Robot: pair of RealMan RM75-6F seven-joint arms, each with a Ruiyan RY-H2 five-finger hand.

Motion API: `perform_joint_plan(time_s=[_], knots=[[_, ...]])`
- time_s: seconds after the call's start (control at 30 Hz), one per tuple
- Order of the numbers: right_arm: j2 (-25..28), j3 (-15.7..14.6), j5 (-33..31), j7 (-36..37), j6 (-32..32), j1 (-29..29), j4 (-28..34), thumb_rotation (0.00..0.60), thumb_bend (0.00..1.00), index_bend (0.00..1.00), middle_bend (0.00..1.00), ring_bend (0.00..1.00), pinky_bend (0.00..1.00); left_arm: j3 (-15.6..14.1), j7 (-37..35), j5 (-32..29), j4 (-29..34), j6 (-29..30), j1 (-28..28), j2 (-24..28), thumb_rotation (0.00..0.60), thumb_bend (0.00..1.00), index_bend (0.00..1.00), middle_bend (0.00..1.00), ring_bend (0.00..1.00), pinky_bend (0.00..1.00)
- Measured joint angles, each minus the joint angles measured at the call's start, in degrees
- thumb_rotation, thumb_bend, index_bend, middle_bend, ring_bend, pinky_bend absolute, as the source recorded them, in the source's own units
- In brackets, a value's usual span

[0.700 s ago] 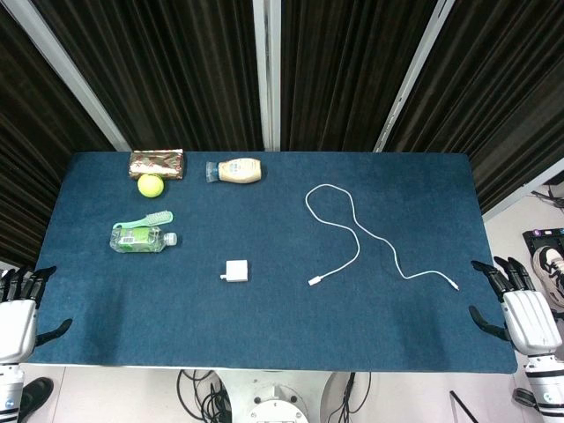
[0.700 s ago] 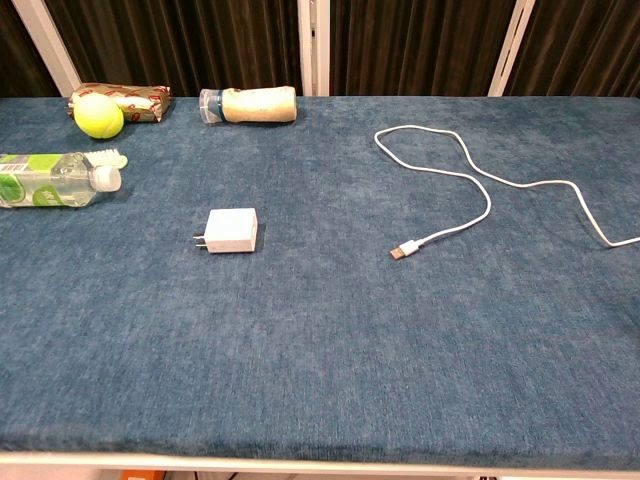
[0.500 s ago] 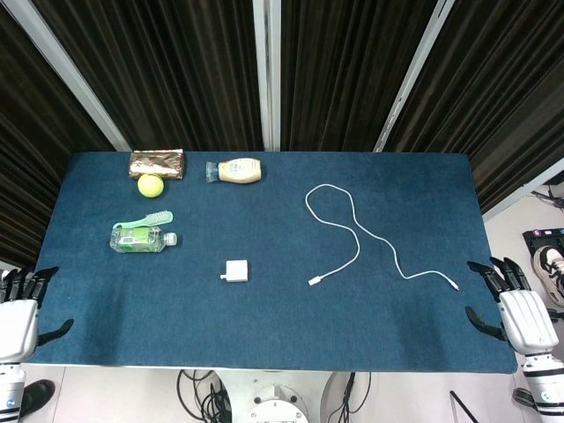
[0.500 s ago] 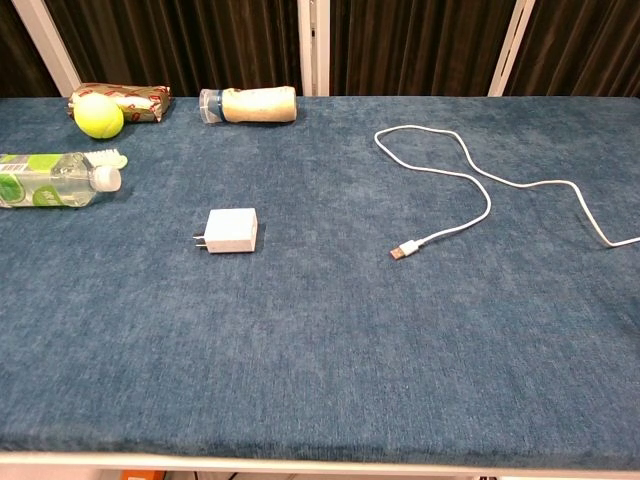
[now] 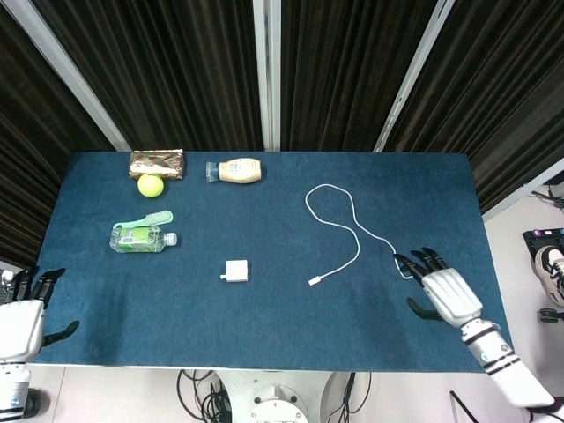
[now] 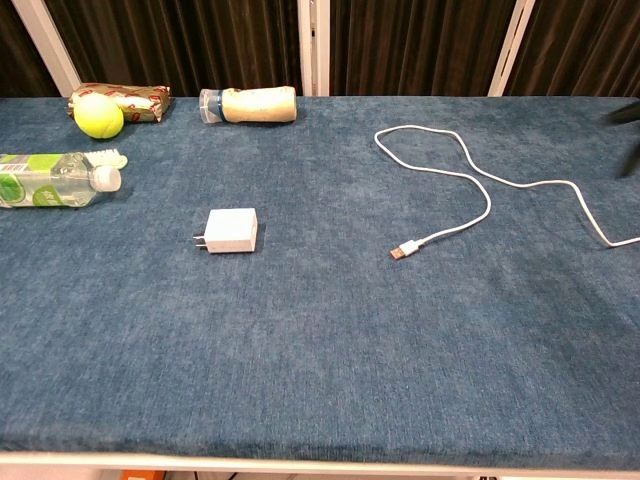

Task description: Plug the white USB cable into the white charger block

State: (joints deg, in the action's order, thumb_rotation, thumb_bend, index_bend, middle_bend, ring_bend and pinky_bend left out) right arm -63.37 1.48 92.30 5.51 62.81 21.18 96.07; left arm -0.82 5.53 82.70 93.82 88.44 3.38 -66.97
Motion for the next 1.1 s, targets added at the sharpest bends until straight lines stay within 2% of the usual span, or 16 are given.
perform_joint_plan(time_s=[0.1,0.23,0.43,0.57,0.7,1.1], knots=[[-3.2,1.9,-2.4,-1.6,-7.4,5.3,-0.1,0.600,0.34,0.05,0.27,0.06,0.01,0.1,-0.1,0.0,0.1,-0.1,-0.3,0.0,0.600,0.12,0.13,0.16,0.03,0.00],[-10.5,4.6,-7.7,-3.8,-16.9,13.0,-2.5,0.600,0.37,0.04,0.26,0.05,0.01,0.1,-0.5,0.0,0.0,-0.3,-0.6,-0.1,0.600,0.12,0.13,0.15,0.03,0.00],[-17.8,6.5,-13.0,-6.9,-21.6,18.6,-7.6,0.600,0.40,0.04,0.26,0.05,0.01,0.2,-1.3,-0.1,-0.2,-0.6,-1.1,0.0,0.600,0.12,0.13,0.16,0.03,0.00],[-19.9,6.4,-14.6,-9.4,-22.4,19.7,-9.4,0.600,0.40,0.04,0.26,0.05,0.01,0.4,-1.8,-0.1,-0.7,-1.1,-1.2,-0.4,0.600,0.12,0.13,0.16,0.03,0.00],[-20.3,5.0,-15.3,-10.5,-22.0,19.6,-9.5,0.600,0.40,0.04,0.27,0.05,0.01,0.5,-2.3,-0.1,-1.2,-1.6,-1.3,-0.7,0.600,0.12,0.13,0.16,0.03,0.00],[-12.7,-2.4,-10.7,-11.7,-14.2,13.5,-2.4,0.600,0.40,0.04,0.27,0.05,0.01,1.0,-2.4,-0.1,-1.6,-2.6,-1.2,-1.3,0.600,0.12,0.13,0.16,0.03,0.00]])
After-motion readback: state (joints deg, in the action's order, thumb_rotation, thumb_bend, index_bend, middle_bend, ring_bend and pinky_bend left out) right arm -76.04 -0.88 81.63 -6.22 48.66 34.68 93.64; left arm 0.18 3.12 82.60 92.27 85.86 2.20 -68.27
